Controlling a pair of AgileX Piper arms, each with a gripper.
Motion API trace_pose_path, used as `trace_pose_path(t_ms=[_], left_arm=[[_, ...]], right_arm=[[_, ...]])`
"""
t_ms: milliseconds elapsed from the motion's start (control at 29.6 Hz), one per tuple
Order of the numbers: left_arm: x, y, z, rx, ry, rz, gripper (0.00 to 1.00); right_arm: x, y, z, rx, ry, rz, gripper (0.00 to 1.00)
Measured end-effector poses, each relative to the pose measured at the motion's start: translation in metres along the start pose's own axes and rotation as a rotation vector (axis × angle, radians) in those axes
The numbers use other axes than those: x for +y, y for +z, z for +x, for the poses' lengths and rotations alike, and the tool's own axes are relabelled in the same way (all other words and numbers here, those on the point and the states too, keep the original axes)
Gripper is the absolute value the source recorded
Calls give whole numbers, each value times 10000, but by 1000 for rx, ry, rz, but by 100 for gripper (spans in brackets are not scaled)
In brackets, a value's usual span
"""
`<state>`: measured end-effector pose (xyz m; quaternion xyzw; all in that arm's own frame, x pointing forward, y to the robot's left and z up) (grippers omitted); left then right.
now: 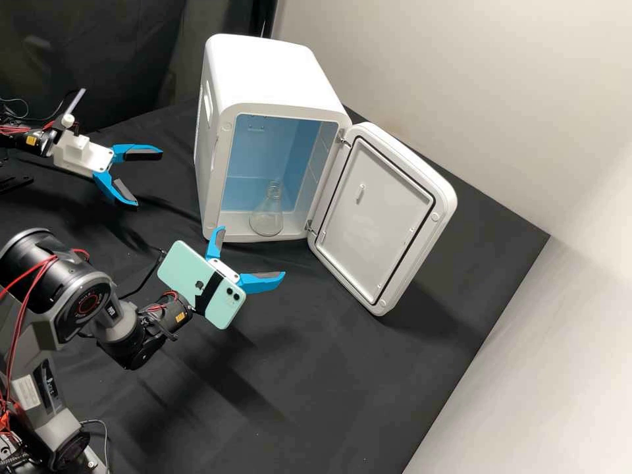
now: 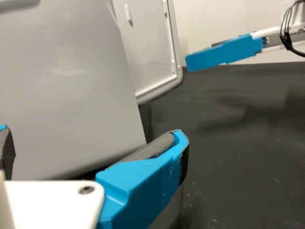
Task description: Place the flask in the incubator
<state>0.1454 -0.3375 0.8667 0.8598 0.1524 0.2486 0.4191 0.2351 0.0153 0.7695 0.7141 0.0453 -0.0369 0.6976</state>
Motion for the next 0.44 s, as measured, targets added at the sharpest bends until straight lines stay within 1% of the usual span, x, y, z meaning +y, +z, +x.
trace_pose_path(t_ms=[34, 67, 101, 135, 169, 202, 270, 337, 371, 405, 439], left_arm=[[20, 12, -4, 6, 13, 11, 100], [44, 37, -12, 5, 28, 16, 100], [71, 67, -19, 7, 46, 30, 100], [103, 102, -29, 20, 68, 39, 100], [129, 130, -39, 22, 84, 50, 100], [146, 152, -47, 14, 95, 60, 100], [174, 176, -61, 5, 113, 60, 100], [182, 187, -63, -5, 121, 63, 100], [185, 179, -64, -9, 122, 58, 100], [186, 174, -65, -18, 121, 46, 100], [185, 175, -65, -30, 120, 41, 100]], right_arm=[[0, 0, 0, 0, 0, 0, 100], [0, 0, 0, 0, 0, 0, 100], [0, 0, 0, 0, 0, 0, 100], [0, 0, 0, 0, 0, 0, 100], [0, 0, 0, 0, 0, 0, 100], [0, 0, 0, 0, 0, 0, 100], [0, 0, 0, 0, 0, 0, 100], [0, 0, 0, 0, 0, 0, 100], [0, 0, 0, 0, 0, 0, 100], [0, 0, 0, 0, 0, 0, 100], [0, 0, 0, 0, 0, 0, 100]])
